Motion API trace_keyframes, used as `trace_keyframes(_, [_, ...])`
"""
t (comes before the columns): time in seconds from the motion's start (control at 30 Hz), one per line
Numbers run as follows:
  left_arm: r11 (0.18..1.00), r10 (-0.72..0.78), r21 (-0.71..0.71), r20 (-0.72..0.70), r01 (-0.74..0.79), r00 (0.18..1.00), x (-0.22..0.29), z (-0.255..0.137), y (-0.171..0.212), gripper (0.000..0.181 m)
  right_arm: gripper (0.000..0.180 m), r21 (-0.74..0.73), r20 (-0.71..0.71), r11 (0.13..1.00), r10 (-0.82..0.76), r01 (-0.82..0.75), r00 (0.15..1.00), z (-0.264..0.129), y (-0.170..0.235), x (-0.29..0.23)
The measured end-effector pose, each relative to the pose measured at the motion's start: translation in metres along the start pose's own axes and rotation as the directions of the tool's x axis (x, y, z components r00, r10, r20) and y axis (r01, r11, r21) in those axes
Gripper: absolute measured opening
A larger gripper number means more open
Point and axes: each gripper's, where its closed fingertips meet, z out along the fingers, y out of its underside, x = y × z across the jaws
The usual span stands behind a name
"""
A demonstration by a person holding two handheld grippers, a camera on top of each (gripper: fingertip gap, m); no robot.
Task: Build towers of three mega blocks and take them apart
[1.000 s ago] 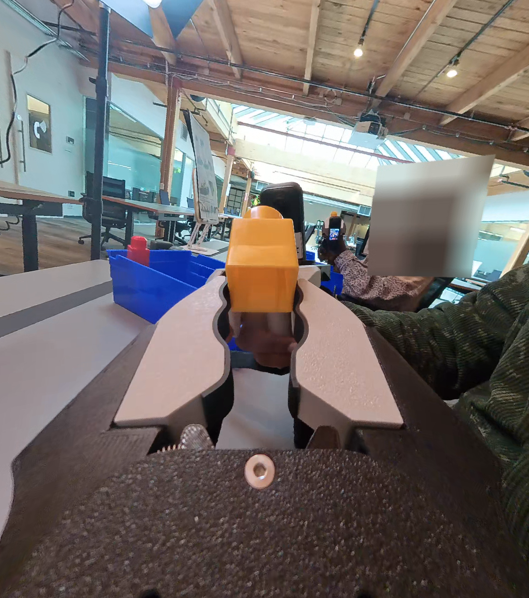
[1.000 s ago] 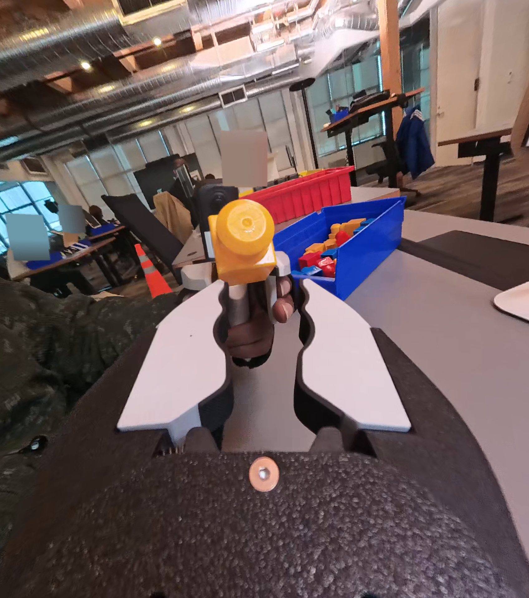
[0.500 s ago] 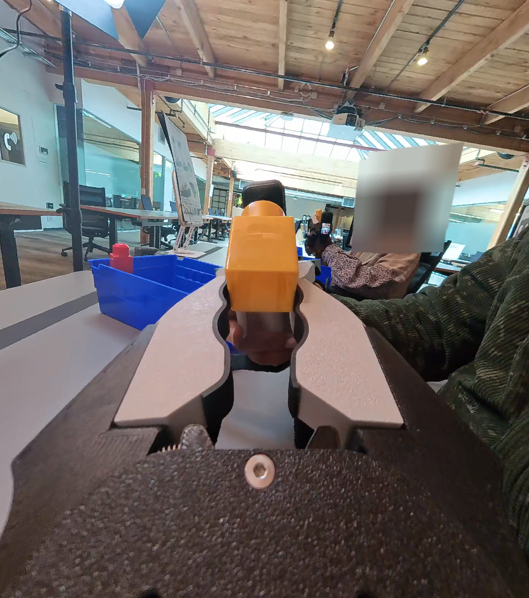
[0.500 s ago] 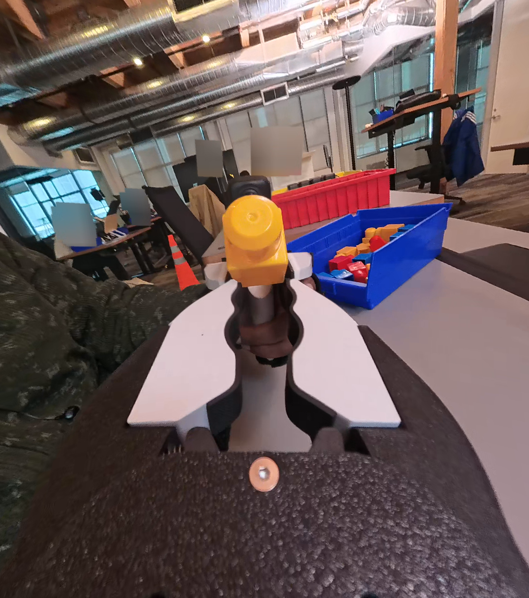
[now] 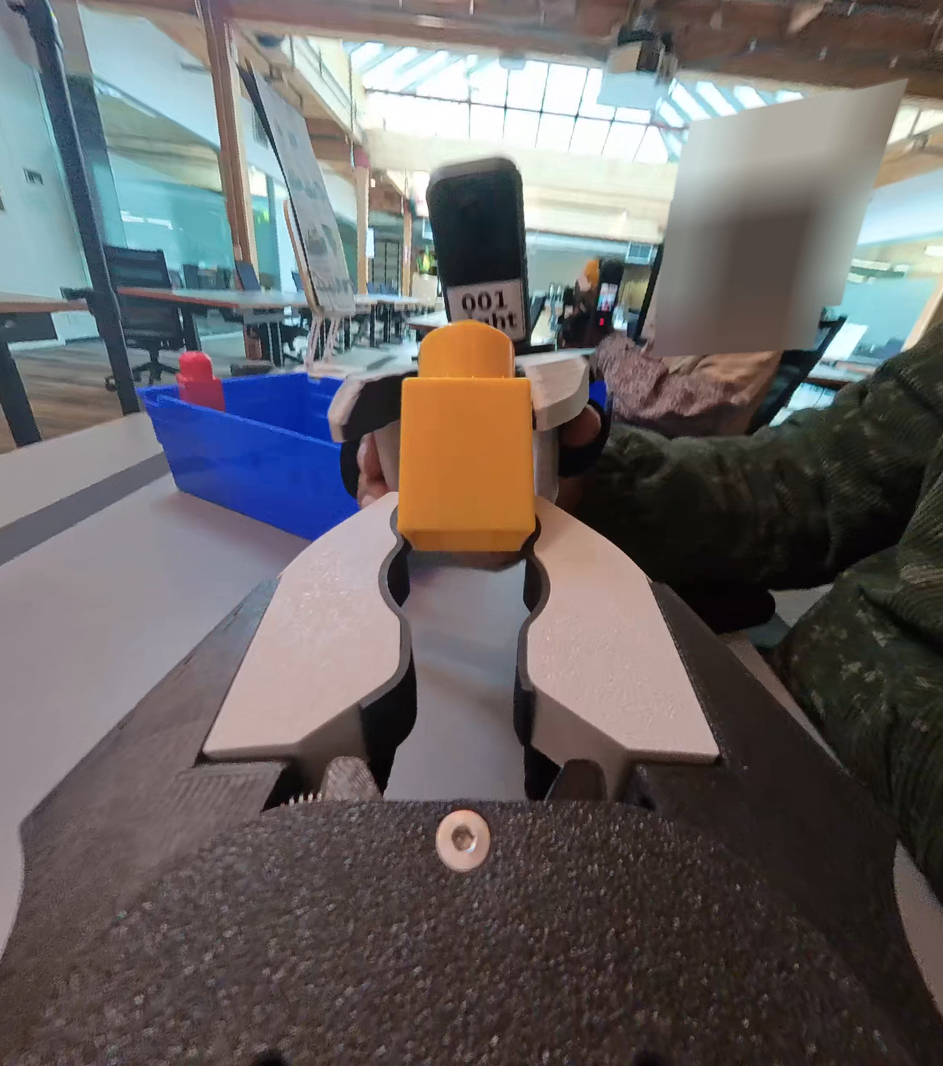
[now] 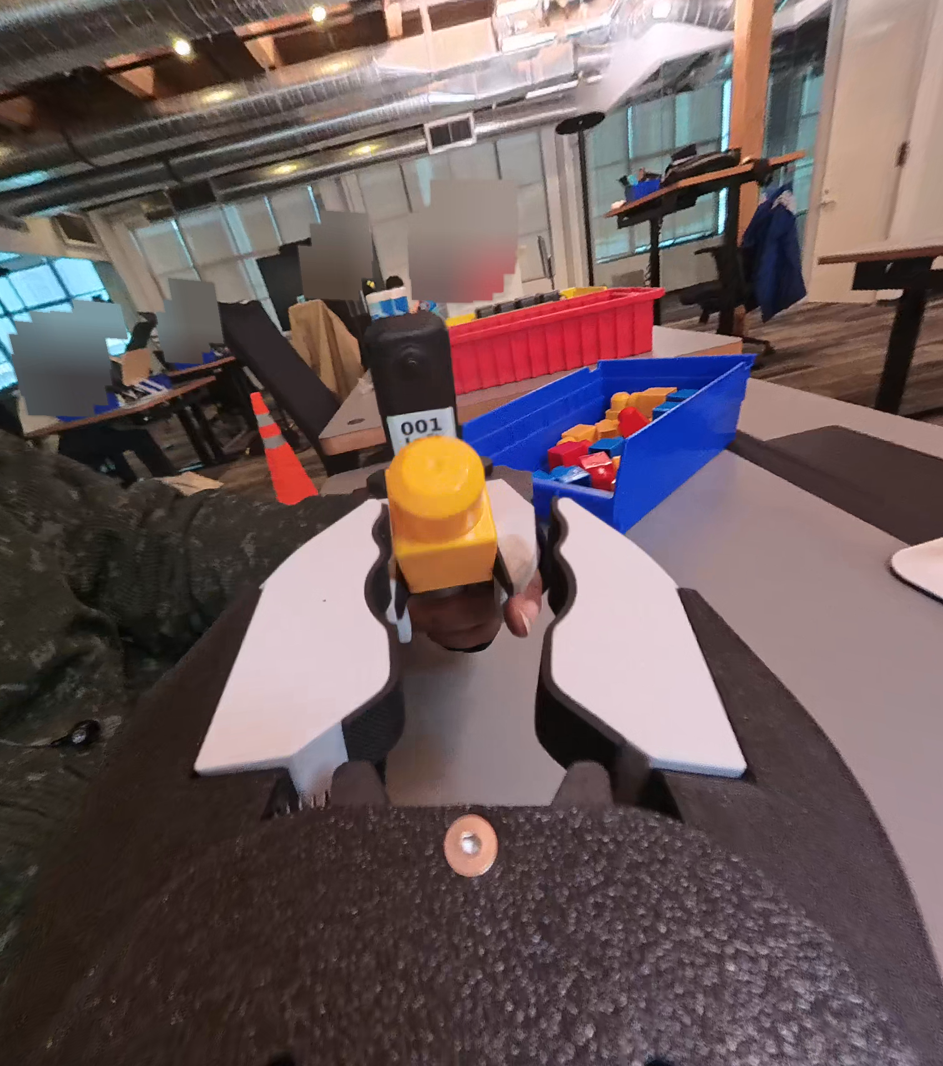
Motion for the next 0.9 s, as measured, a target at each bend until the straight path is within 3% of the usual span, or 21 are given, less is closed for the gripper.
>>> trace_keyframes(0.07, [0.998,0.016,-0.053,0.008,-0.015,1.0,0.0,0.003,0.011,0.036,0.036,-0.051,0.043,0.998,-0.035,0.037,0.998,0.001,0.007,-0.008])
trace_keyframes(0.17, [0.99,0.023,-0.138,0.015,-0.02,1.0,-0.006,-0.001,0.021,0.037,0.035,-0.127,0.0,0.989,-0.075,0.075,0.997,0.0,0.013,-0.003])
trace_keyframes(0.3, [0.918,0.229,-0.369,0.187,-0.147,0.955,-0.044,-0.033,0.031,0.045,0.035,-0.212,-0.126,0.976,-0.086,0.058,0.988,-0.01,0.019,0.022])
trace_keyframes(0.37, [0.907,0.324,-0.383,0.376,-0.173,0.868,-0.075,-0.062,0.005,0.034,0.035,-0.38,-0.163,0.924,-0.121,0.051,0.979,-0.015,0.046,0.034])
trace_keyframes(0.43, [0.903,0.388,-0.397,0.584,-0.165,0.713,-0.108,-0.106,-0.025,0.025,0.035,-0.527,-0.154,0.848,-0.154,0.05,0.976,-0.014,0.08,0.039])
trace_keyframes(0.53, [0.914,0.343,-0.405,0.806,0.026,0.482,-0.152,-0.19,-0.043,0.023,0.036,-0.663,-0.077,0.743,-0.196,0.097,0.978,-0.006,0.122,0.034])
trace_keyframes(0.67, [0.807,0.257,-0.387,0.91,0.446,0.324,-0.186,-0.277,0.005,0.041,0.036,-0.745,-0.038,0.658,-0.208,0.111,0.977,-0.005,0.152,0.036])
trace_keyframes(0.7, [0.762,0.28,-0.403,0.911,0.507,0.304,-0.19,-0.291,0.018,0.042,0.037,-0.748,-0.037,0.653,-0.214,0.115,0.976,-0.005,0.155,0.038])
trace_keyframes(0.8, [0.638,0.336,-0.481,0.877,0.601,0.344,-0.192,-0.305,0.052,0.048,0.038,-0.81,-0.024,0.571,-0.261,0.134,0.965,-0.015,0.17,0.042])
trace_keyframes(0.9, [0.587,0.422,-0.551,0.834,0.593,0.356,-0.199,-0.309,0.053,0.044,0.038,-0.792,-0.01,0.592,-0.26,0.151,0.965,-0.01,0.168,0.038])
